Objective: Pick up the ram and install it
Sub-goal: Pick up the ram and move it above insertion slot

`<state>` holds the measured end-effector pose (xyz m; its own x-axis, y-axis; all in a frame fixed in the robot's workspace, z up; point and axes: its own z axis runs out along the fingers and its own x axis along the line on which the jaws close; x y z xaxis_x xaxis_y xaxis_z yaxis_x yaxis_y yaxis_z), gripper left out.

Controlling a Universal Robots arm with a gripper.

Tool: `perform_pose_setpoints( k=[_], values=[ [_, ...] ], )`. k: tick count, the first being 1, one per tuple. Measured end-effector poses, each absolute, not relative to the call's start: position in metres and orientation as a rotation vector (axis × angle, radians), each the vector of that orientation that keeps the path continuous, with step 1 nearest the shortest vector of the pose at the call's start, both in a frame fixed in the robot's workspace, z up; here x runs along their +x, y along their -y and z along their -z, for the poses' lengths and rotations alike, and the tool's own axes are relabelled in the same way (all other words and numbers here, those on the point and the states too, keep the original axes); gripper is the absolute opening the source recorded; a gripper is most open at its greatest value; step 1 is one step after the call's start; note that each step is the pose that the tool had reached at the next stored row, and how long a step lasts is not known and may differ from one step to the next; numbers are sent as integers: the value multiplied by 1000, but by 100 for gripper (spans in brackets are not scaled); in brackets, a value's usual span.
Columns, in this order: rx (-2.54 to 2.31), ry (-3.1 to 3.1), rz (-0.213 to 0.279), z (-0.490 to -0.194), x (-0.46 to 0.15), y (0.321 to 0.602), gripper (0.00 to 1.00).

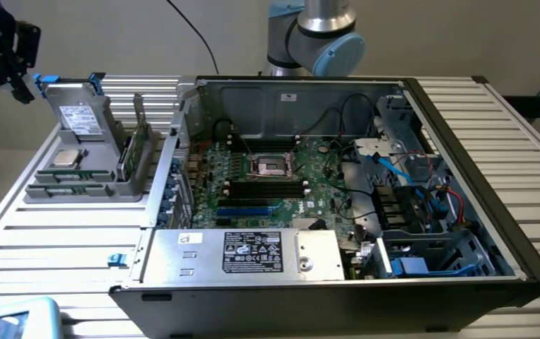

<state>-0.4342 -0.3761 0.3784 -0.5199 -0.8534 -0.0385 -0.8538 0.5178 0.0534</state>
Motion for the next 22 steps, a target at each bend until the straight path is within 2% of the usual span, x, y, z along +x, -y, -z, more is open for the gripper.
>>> perform_pose_setpoints(
  k=[11, 22],
  values=[
    [-1809, -2580, -87, -378, -434, 376, 11],
    [-1993, -2424, -32, -378, -434, 376, 11]
  ],
)
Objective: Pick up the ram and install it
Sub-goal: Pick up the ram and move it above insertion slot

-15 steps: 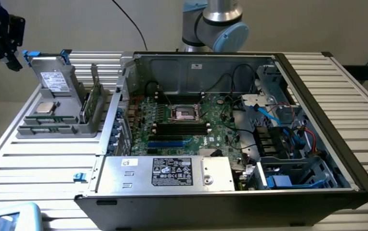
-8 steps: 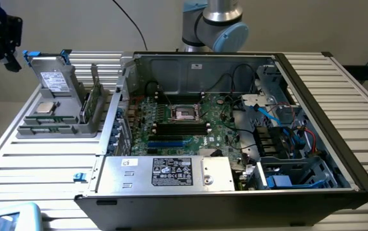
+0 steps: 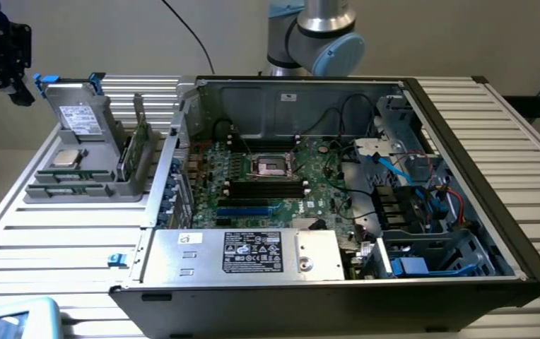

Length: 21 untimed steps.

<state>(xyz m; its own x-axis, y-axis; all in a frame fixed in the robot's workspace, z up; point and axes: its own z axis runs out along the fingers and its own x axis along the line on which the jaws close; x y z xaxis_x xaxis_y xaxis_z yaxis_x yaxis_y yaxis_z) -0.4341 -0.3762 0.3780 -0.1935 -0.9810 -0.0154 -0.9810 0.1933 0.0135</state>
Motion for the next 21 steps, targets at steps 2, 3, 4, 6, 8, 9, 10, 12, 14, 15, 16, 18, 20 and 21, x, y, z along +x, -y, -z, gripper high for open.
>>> perform_pose_setpoints(
  k=[2, 3, 4, 6, 8, 9, 10, 12, 14, 15, 16, 18, 20, 21],
  values=[
    [-2016, -2404, -30, -378, -434, 376, 11],
    [-2020, -2400, -30, -378, -434, 376, 11],
    [-2020, -2400, -30, -378, -434, 376, 11],
    [-2020, -2400, -30, -378, -434, 376, 11],
    [-2020, -2400, -30, -378, -434, 376, 11],
    [-2021, -2400, -30, -378, -434, 376, 13],
    [-2021, -2400, -30, -378, -434, 376, 18],
    [-2020, -2400, -30, -378, -434, 376, 25],
    [-2020, -2400, -30, -378, -434, 376, 31],
    [-2021, -2400, -30, -378, -434, 376, 37],
    [-2021, -2400, -30, -378, -434, 376, 42],
    [-2022, -2399, -30, -376, -434, 376, 49],
    [-2031, -2393, -27, -373, -432, 376, 49],
    [-2038, -2388, -26, -371, -431, 376, 49]
  ],
)
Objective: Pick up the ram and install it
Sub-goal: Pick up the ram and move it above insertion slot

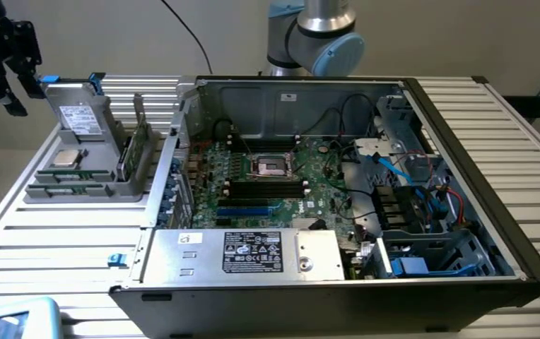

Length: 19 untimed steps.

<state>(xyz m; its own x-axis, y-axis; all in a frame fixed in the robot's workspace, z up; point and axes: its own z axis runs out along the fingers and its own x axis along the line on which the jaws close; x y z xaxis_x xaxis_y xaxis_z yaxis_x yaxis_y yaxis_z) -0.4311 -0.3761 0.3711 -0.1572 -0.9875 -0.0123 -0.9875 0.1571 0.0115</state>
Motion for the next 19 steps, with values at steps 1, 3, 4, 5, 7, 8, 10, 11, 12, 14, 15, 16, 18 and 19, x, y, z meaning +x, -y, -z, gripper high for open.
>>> perform_pose_setpoints(
  k=[1, 3, 4, 5, 7, 8, 10, 11, 12, 14, 15, 16, 18, 19],
  values=[
    [-2045, -2383, -25, -369, -430, 376, 49],
    [-2057, -2373, -24, -366, -429, 376, 49],
    [-2060, -2371, -24, -364, -429, 376, 49],
    [-2063, -2368, -24, -362, -429, 376, 49],
    [-2071, -2361, -24, -358, -429, 376, 49],
    [-2075, -2358, -24, -356, -429, 376, 49],
    [-2082, -2352, -23, -353, -427, 376, 49],
    [-2085, -2349, -23, -351, -427, 376, 49],
    [-2088, -2347, -23, -349, -426, 376, 49],
    [-2091, -2345, -23, -346, -426, 376, 49],
    [-2091, -2344, -23, -344, -426, 376, 49],
    [-2092, -2344, -23, -342, -426, 376, 49],
    [-2094, -2342, -23, -338, -426, 376, 49],
    [-2094, -2342, -23, -337, -426, 376, 49]
  ],
)
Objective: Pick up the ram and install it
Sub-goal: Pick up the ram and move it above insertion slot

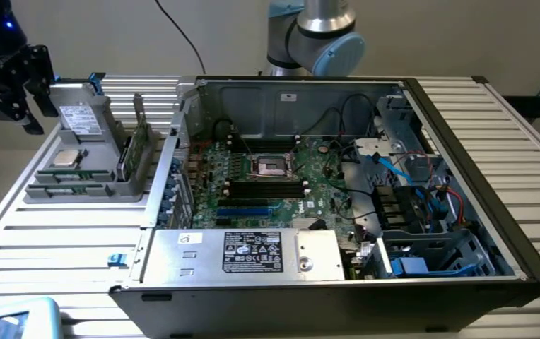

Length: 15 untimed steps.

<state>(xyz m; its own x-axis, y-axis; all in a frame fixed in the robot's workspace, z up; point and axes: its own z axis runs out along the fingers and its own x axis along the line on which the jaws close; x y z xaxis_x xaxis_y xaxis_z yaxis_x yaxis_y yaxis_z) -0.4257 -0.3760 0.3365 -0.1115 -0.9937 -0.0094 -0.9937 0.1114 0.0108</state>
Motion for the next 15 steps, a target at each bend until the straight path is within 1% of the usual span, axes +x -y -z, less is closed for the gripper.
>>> perform_pose_setpoints(
  k=[15],
  values=[
    [2102, 2333, 24, -309, -425, 377, 49]
  ],
)
